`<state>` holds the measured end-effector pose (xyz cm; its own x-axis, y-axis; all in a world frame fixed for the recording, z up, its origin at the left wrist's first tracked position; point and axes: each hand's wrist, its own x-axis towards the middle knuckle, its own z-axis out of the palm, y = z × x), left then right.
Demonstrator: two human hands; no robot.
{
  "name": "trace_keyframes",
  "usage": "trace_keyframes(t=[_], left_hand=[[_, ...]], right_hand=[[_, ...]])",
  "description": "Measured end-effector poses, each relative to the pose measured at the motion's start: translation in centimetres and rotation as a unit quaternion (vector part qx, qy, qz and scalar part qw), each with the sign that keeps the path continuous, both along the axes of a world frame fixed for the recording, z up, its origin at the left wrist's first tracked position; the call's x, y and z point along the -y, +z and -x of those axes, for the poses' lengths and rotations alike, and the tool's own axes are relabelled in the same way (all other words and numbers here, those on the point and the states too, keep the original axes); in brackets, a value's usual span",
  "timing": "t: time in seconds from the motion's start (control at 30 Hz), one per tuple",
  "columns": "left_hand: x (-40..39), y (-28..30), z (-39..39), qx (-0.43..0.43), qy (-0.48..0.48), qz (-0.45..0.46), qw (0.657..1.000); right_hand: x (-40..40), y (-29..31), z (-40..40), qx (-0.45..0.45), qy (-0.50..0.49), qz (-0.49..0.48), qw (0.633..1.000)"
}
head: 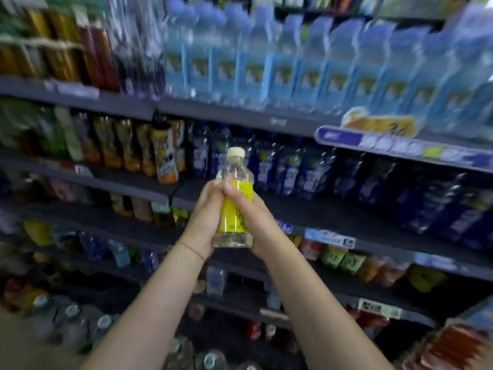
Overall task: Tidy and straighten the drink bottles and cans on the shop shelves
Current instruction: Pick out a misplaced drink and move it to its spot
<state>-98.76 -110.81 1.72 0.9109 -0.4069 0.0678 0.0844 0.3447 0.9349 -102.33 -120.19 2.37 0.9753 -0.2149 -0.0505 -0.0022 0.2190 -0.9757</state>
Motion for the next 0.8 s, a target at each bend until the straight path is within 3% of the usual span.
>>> trace_keyframes(t=[0.13,0.27,0.5,0.63,0.73,0.8], left_hand=[[6.5,6.6,3.5,0.097,-0.043,0.022,0.994],[16.0,11.4,9.8,0.183,-0.054,0.033,0.981],[30.9,14.8,17.9,0.226,-0.091,0.033,0.969],[35.1,16.2,19.4,0.238,-0.033,-0.009,0.971],[36.2,17.3,19.0,0.23,0.021,-0.016,0.973],[36.9,17.8,18.3,0.246,0.055,-0.021,0.968]], right_hand=[[5.8,7.0,5.3,0.102,-0.051,0.064,0.991],[14.9,11.2,12.0,0.142,-0.116,0.132,0.974],[30.4,15.4,20.0,0.182,-0.203,0.264,0.925],[34.0,16.2,20.8,0.199,-0.198,0.31,0.908],[36.9,17.9,21.1,0.169,-0.225,0.445,0.85],[39.2,19.1,20.8,0.163,-0.3,0.555,0.759]])
